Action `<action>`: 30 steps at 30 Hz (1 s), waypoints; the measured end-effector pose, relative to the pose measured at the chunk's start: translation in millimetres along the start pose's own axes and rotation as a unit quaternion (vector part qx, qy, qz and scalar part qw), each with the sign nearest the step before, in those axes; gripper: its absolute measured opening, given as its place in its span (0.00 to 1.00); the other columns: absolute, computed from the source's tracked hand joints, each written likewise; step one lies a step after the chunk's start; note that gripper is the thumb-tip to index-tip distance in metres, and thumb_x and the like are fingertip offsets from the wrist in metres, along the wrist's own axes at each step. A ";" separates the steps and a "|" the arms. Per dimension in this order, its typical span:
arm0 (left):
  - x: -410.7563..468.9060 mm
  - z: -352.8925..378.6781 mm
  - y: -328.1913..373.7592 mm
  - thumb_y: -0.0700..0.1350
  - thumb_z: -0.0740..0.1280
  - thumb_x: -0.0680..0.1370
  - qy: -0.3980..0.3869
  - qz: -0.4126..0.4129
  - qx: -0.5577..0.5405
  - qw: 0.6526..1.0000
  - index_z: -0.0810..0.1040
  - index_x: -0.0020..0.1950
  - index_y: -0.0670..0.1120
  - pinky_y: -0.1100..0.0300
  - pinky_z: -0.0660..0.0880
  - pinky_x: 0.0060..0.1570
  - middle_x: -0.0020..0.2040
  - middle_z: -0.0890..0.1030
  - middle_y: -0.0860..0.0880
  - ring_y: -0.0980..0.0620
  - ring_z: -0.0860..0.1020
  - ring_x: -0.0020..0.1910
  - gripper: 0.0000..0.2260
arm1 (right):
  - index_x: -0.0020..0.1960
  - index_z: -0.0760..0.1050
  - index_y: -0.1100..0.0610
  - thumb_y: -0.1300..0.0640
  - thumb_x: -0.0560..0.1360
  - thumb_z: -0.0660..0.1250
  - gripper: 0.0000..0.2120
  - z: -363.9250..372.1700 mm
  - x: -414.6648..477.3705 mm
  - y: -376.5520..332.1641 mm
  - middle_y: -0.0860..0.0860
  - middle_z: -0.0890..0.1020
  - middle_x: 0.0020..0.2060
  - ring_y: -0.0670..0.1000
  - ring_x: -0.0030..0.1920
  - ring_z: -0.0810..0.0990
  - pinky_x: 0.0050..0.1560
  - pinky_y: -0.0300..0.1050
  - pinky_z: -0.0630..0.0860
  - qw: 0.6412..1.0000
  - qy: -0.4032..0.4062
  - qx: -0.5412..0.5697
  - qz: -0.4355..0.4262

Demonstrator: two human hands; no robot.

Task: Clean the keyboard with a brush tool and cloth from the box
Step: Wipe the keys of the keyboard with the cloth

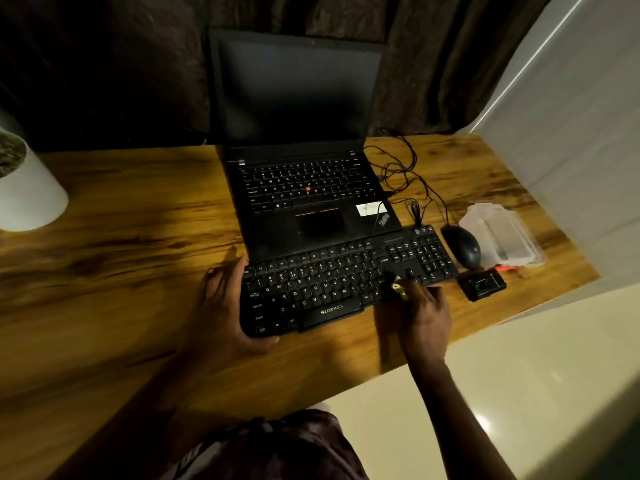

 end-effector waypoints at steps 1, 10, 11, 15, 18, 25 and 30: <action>1.0 -0.3 0.3 0.75 0.72 0.53 0.000 -0.001 -0.001 1.000 0.47 0.81 0.50 0.36 0.60 0.72 0.76 0.64 0.46 0.39 0.57 0.76 0.65 | 0.60 0.77 0.56 0.66 0.64 0.73 0.24 0.8 -3.2 -6.6 0.53 0.84 0.52 0.58 0.49 0.73 0.44 0.50 0.69 1.000 -0.006 0.003 -0.008; 0.2 -2.2 3.7 0.76 0.71 0.54 -0.003 0.004 -0.005 1.000 0.47 0.81 0.49 0.36 0.59 0.73 0.78 0.61 0.47 0.40 0.54 0.77 0.65 | 0.58 0.79 0.53 0.63 0.68 0.67 0.19 -2.4 -20.3 -20.8 0.49 0.84 0.47 0.55 0.46 0.72 0.39 0.48 0.69 0.998 0.003 0.026 -0.053; 0.1 -2.6 4.6 0.77 0.71 0.54 -0.004 0.005 -0.003 1.000 0.47 0.81 0.49 0.36 0.58 0.73 0.78 0.60 0.47 0.40 0.54 0.77 0.65 | 0.57 0.79 0.54 0.67 0.65 0.69 0.21 -2.6 -17.0 -16.2 0.51 0.84 0.47 0.56 0.46 0.72 0.39 0.48 0.68 0.999 0.005 0.019 -0.033; 0.3 0.0 0.7 0.78 0.70 0.55 0.008 0.011 -0.001 1.000 0.48 0.81 0.49 0.34 0.62 0.70 0.77 0.63 0.46 0.38 0.58 0.76 0.64 | 0.60 0.78 0.56 0.70 0.63 0.73 0.27 0.3 -23.0 -31.8 0.53 0.85 0.49 0.57 0.47 0.73 0.41 0.48 0.69 0.999 0.008 0.036 -0.037; 0.4 1.3 0.3 0.77 0.70 0.56 0.010 0.014 -0.001 1.000 0.48 0.81 0.49 0.33 0.61 0.71 0.77 0.63 0.46 0.37 0.57 0.76 0.64 | 0.58 0.79 0.51 0.59 0.70 0.73 0.16 -0.4 -39.7 -64.5 0.48 0.85 0.47 0.52 0.45 0.73 0.40 0.46 0.71 0.991 0.002 0.077 -0.105; 0.6 0.9 -0.1 0.78 0.69 0.54 0.013 0.001 0.005 1.000 0.48 0.81 0.50 0.35 0.62 0.71 0.77 0.63 0.45 0.40 0.57 0.76 0.65 | 0.55 0.80 0.50 0.51 0.72 0.60 0.15 -0.3 -37.1 -55.0 0.47 0.85 0.47 0.54 0.46 0.74 0.42 0.49 0.72 0.996 -0.016 0.018 -0.082; 1.5 0.1 -1.4 0.76 0.71 0.52 0.019 -0.012 0.012 1.000 0.47 0.81 0.53 0.38 0.65 0.70 0.75 0.64 0.43 0.41 0.59 0.75 0.64 | 0.58 0.79 0.51 0.50 0.73 0.58 0.18 0.3 -39.2 -69.2 0.48 0.85 0.49 0.53 0.48 0.75 0.42 0.48 0.73 0.995 -0.010 0.052 -0.081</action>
Point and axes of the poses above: each hand's wrist, its own x-axis towards the middle knuckle, its own z-axis out of the palm, y = z × x, the point moved 3 cm from there along x, towards the middle knuckle
